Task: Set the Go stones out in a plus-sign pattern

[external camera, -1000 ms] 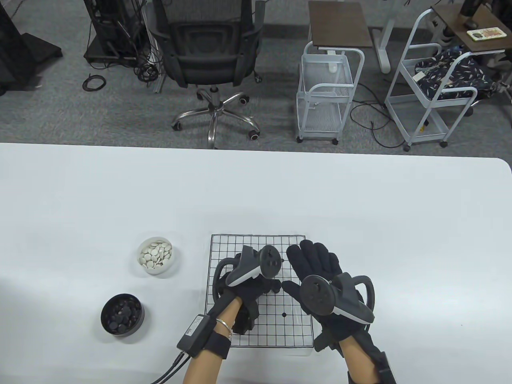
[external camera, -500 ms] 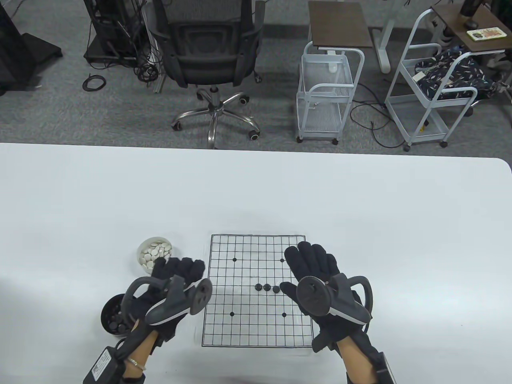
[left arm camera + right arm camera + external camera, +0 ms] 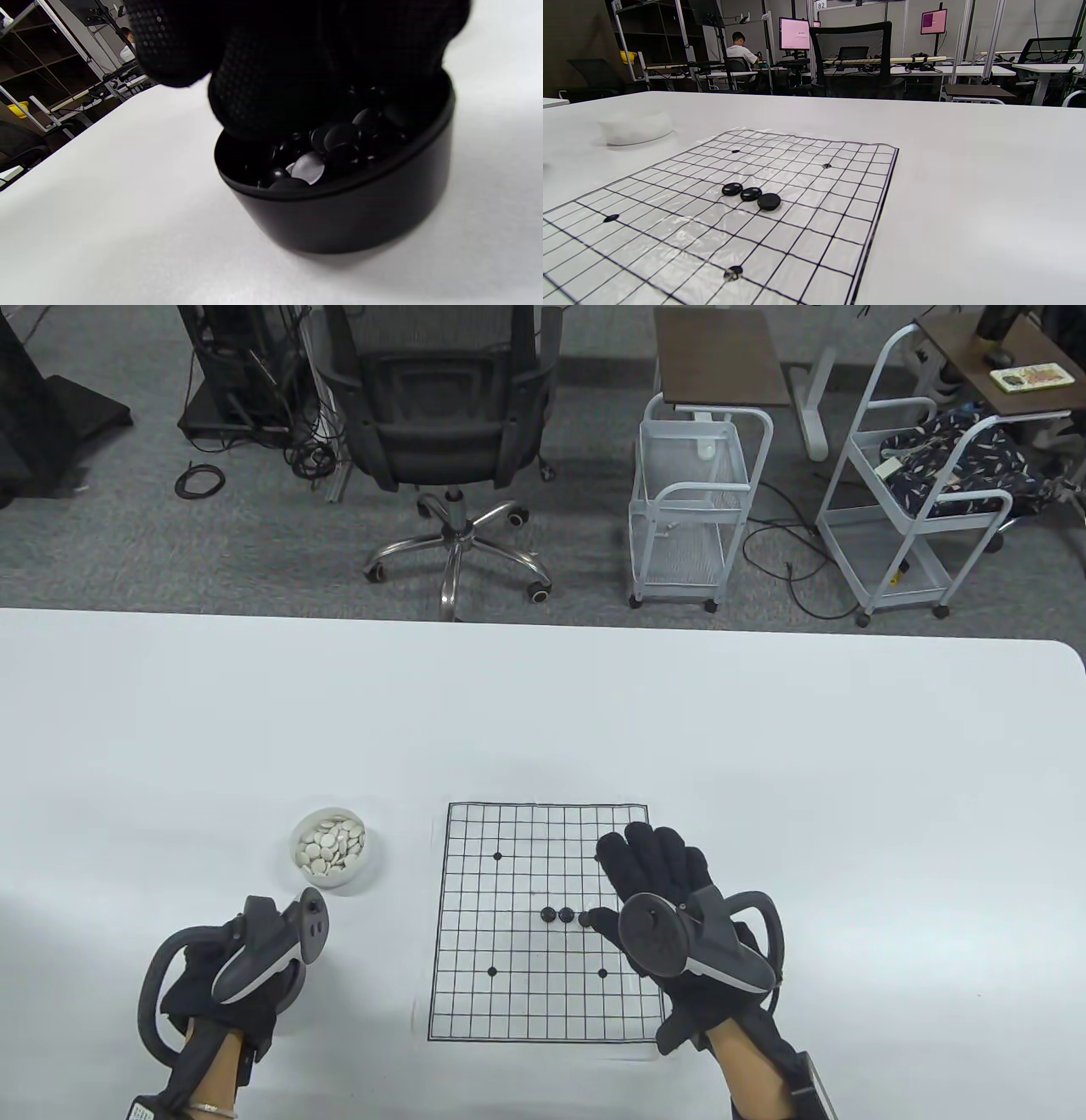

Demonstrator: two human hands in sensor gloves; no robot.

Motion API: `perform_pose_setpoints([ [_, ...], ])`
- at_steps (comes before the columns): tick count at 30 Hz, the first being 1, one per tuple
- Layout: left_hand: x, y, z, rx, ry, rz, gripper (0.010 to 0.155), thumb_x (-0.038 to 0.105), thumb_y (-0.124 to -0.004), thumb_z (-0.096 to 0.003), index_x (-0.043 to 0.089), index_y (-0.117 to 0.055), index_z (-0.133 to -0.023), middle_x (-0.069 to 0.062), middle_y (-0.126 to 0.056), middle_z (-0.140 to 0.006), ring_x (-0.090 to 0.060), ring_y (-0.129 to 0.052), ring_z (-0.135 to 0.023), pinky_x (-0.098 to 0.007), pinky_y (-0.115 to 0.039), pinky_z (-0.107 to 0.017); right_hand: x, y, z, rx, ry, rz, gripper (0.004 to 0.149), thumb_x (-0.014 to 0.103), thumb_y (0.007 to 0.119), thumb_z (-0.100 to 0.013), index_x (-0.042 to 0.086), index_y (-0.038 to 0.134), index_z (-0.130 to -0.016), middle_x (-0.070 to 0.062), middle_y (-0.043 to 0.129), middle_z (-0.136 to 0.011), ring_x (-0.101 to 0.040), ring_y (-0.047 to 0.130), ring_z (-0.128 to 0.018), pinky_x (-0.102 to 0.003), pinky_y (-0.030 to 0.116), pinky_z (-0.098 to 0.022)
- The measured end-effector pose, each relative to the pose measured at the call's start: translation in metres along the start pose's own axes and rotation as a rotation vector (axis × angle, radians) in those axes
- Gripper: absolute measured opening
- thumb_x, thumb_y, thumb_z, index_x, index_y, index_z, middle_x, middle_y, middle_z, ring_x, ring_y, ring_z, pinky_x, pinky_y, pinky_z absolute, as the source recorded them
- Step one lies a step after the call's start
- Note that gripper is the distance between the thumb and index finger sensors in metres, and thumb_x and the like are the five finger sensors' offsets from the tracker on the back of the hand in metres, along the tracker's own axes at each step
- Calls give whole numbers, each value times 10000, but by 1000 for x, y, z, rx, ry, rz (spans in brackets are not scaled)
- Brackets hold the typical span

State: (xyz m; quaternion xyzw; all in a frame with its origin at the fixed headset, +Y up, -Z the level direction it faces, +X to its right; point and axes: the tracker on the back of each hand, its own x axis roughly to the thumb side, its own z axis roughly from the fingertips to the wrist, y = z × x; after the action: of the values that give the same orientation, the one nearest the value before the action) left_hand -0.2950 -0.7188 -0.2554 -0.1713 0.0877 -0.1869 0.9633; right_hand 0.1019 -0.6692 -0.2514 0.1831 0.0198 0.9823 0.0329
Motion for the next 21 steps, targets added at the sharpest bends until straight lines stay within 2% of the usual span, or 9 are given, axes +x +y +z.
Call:
perform_pose_setpoints([
  [4, -6, 2, 4, 33, 31, 6, 556, 526, -770, -397, 278, -775, -895, 109, -1020, -733, -13, -1038, -449, -325, -864, -524, 0, 0, 0, -1, 1, 2, 749, 551, 481, -582, 157, 241, -1172, -233, 319, -1198, -510, 362, -1092, -576, 370, -764],
  [8, -6, -4, -2, -22, 22, 15, 514, 534, -773, -392, 275, -843, -830, 105, -1062, -652, -12, -1054, -397, -321, -882, -485, 0, 0, -1, 2, 0, 2, 748, 552, 481, -582, 159, 243, -1172, -233, 323, -1197, -511, 364, -1092, -577, 371, -764],
  [11, 0, -14, -10, -83, 34, -43, 565, 559, -764, -383, 258, -841, -856, 98, -1069, -666, -5, -1053, -377, -312, -890, -470, 0, 0, -1, 5, 1, 2, 747, 551, 481, -582, 160, 242, -1172, -232, 319, -1198, -511, 365, -1091, -577, 371, -764],
  [12, 2, -17, -15, -126, 32, -38, 564, 546, -754, -395, 225, -840, -850, 62, -1064, -632, -5, -1033, -349, -311, -886, -462, 0, 0, -1, 5, 1, 1, 747, 551, 481, -582, 160, 242, -1172, -231, 322, -1198, -512, 364, -1091, -576, 371, -764],
  [14, 4, -19, -19, -138, 42, -24, 578, 576, -732, -394, 191, -854, -808, 47, -1060, -599, -17, -1019, -323, -316, -880, -452, 0, 0, -1, 7, 2, 1, 748, 551, 481, -581, 158, 244, -1172, -232, 320, -1198, -512, 364, -1091, -576, 371, -764],
  [21, 13, -22, -22, -117, 43, -113, 517, 527, -728, -414, 168, -874, -755, 35, -1066, -515, -10, -1016, -275, -300, -884, -434, -2, 1, -1, 12, 8, -1, 748, 552, 481, -581, 158, 245, -1172, -233, 322, -1197, -512, 364, -1092, -576, 371, -764],
])
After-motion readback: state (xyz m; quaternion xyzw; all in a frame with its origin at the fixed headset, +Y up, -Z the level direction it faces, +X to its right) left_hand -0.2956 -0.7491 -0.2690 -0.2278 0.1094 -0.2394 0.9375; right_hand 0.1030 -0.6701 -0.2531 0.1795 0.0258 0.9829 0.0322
